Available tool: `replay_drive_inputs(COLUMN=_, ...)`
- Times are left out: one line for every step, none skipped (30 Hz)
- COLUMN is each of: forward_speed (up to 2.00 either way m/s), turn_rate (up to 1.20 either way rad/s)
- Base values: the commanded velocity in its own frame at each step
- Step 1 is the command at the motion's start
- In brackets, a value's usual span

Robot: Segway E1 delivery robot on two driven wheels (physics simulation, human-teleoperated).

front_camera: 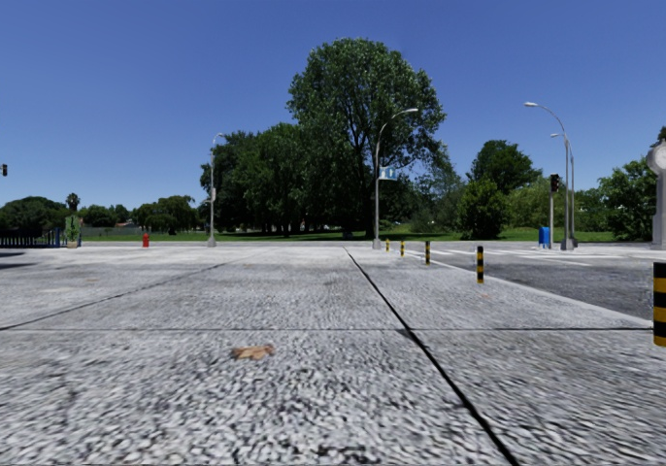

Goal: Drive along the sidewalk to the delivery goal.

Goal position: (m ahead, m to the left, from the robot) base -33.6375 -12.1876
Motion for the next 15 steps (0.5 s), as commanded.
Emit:
replay_drive_inputs(forward_speed=2.0, turn_rate=0.0)
replay_drive_inputs(forward_speed=2.0, turn_rate=0.0)
replay_drive_inputs(forward_speed=2.0, turn_rate=0.0)
replay_drive_inputs(forward_speed=2.0, turn_rate=0.0)
replay_drive_inputs(forward_speed=2.0, turn_rate=0.0)
replay_drive_inputs(forward_speed=2.0, turn_rate=0.0)
replay_drive_inputs(forward_speed=2.0, turn_rate=0.0)
replay_drive_inputs(forward_speed=2.0, turn_rate=0.0)
replay_drive_inputs(forward_speed=2.0, turn_rate=0.0)
replay_drive_inputs(forward_speed=2.0, turn_rate=0.0)
replay_drive_inputs(forward_speed=2.0, turn_rate=0.0)
replay_drive_inputs(forward_speed=2.0, turn_rate=0.0)
replay_drive_inputs(forward_speed=2.0, turn_rate=0.0)
replay_drive_inputs(forward_speed=2.0, turn_rate=0.0)
replay_drive_inputs(forward_speed=2.0, turn_rate=0.0)
